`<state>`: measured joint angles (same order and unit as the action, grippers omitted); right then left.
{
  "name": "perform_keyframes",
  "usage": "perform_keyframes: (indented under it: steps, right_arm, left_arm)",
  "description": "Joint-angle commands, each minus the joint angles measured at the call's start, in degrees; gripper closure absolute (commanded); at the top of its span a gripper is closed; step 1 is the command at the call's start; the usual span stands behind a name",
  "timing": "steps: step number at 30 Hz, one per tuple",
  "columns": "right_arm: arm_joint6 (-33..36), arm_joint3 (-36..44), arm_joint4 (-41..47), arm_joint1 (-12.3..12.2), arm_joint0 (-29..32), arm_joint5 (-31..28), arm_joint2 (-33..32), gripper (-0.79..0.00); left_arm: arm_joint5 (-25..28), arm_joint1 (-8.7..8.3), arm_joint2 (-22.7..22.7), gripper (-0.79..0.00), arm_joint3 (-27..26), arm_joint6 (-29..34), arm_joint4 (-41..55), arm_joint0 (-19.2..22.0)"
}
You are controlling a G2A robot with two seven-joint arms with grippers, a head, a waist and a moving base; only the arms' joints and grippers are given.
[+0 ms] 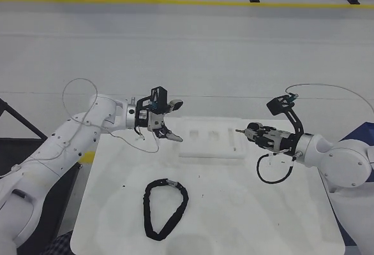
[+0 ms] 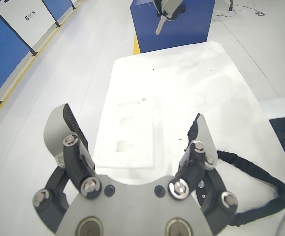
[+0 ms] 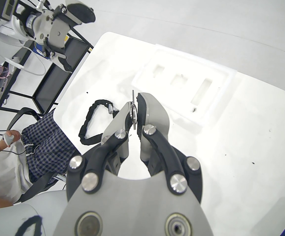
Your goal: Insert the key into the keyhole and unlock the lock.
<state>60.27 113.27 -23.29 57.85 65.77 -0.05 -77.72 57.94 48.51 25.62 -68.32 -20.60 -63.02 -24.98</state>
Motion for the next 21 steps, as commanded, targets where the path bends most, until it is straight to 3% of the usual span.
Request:
perform_keyframes:
  steps: [1, 8, 14, 21]
  right_arm:
    - [0.0, 0.0, 0.0, 0.0, 0.0, 0.0, 0.0, 0.0]
    - [0.0, 0.0, 0.0, 0.0, 0.0, 0.0, 0.0, 0.0]
    - [0.0, 0.0, 0.0, 0.0, 0.0, 0.0, 0.0, 0.0]
    - [0.0, 0.0, 0.0, 0.0, 0.0, 0.0, 0.0, 0.0]
  left_arm:
    - [0.1, -0.12, -0.5, -0.785, 0.2, -3.3, -3.4, -1.1]
    - [0.1, -0.81, -6.1, -0.785, 2.1, -11.7, -11.1, -0.4]
    - [0.1, -1.35, -15.9, -0.785, 4.7, -16.1, -14.9, 3.3]
    - [0.1, -0.76, -15.9, -0.785, 4.2, -12.0, -20.9, 0.3]
